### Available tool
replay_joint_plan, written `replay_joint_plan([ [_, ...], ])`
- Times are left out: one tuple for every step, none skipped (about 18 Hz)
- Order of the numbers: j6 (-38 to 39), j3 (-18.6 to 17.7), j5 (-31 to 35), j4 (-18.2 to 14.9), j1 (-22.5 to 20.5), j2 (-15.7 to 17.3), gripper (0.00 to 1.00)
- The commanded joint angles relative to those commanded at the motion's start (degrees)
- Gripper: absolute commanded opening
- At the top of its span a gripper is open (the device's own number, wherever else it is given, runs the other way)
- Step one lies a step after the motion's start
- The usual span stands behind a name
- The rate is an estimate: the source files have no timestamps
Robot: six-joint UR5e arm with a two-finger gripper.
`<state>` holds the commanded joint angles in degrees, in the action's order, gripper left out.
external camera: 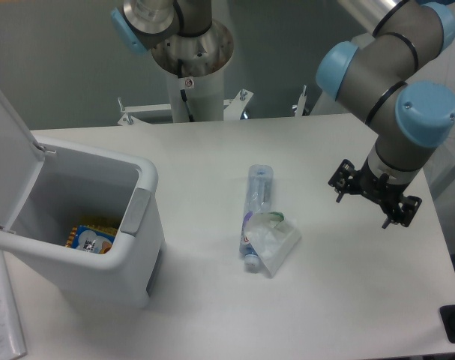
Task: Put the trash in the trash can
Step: 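Move the gripper toward the crumpled clear plastic bag beside the bottle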
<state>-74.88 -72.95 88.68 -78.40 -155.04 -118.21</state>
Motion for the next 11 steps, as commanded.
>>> replay_joint_plan([
  [0.0, 0.0, -0.1, 0.0, 0.0, 0.0, 1.00],
  [-0.1, 0.0, -0.1, 0.0, 0.0, 0.0, 1.00],
  [0.0, -0.1, -0.3, 0.0, 0.0, 0.0, 1.00],
  [0.1, -0.1, -0.4, 0.0, 0.0, 0.0, 1.00],
  [0.1, -0.2, -0.4, 0.1, 0.0, 0.0, 1.00],
  [0.2, -0.6, -0.4, 0.3, 0.0, 0.0, 1.00],
  [0.3, -1.3, -0.4, 1.5, -0.1, 0.0, 1.00],
  [0.3, -2.6, -0.5, 3.2, 0.0, 0.1, 1.00],
  [0.4, -4.2, -0.6, 5.3, 0.1, 0.2, 1.00],
  [0.4, -6.0, -0.7, 7.4, 0.1, 0.3, 1.00],
  [0.4, -7.8, -0.9, 9.5, 0.0, 0.4, 1.00],
])
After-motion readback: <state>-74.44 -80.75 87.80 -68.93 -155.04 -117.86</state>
